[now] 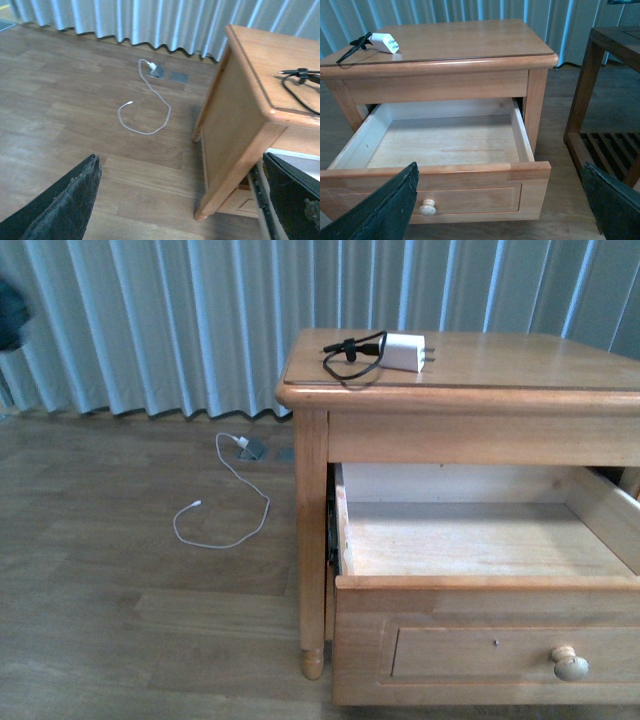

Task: Put charger into drawer

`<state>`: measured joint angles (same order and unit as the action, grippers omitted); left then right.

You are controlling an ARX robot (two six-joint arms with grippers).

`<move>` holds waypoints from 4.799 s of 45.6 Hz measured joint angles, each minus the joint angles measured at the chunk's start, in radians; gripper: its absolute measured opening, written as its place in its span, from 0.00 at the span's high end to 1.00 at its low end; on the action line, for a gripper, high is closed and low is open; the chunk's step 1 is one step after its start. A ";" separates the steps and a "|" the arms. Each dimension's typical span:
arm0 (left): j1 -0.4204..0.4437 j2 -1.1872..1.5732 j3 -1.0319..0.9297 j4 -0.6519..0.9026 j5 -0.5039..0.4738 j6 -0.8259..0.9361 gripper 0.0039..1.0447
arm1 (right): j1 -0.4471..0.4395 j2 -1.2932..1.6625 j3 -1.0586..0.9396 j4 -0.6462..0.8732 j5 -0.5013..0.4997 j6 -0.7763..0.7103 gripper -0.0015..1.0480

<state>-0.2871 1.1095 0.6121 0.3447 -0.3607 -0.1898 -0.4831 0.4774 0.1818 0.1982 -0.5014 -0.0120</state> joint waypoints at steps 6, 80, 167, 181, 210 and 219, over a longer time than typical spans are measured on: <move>-0.070 0.224 0.237 -0.012 0.048 0.028 0.06 | 0.000 0.000 0.000 0.000 0.000 0.000 0.08; -0.235 1.056 1.187 -0.123 0.179 -0.084 0.54 | 0.000 0.000 0.000 0.000 0.000 0.000 0.08; -0.115 -0.076 0.137 -0.072 -0.245 0.195 0.06 | 0.000 0.000 0.000 0.000 0.000 0.001 0.08; -0.056 -0.497 -0.087 -0.316 -0.333 0.086 0.06 | 0.000 0.000 0.000 0.000 -0.001 0.001 0.08; 0.273 -0.756 -0.437 -0.174 0.351 0.182 0.96 | 0.000 0.000 0.000 0.000 0.000 0.001 0.08; 0.284 -0.815 -0.494 -0.174 0.359 0.183 0.96 | 0.000 0.000 0.000 0.000 0.000 0.001 0.08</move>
<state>-0.0032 0.2947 0.1181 0.1707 -0.0021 -0.0071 -0.4835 0.4774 0.1818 0.1982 -0.5018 -0.0109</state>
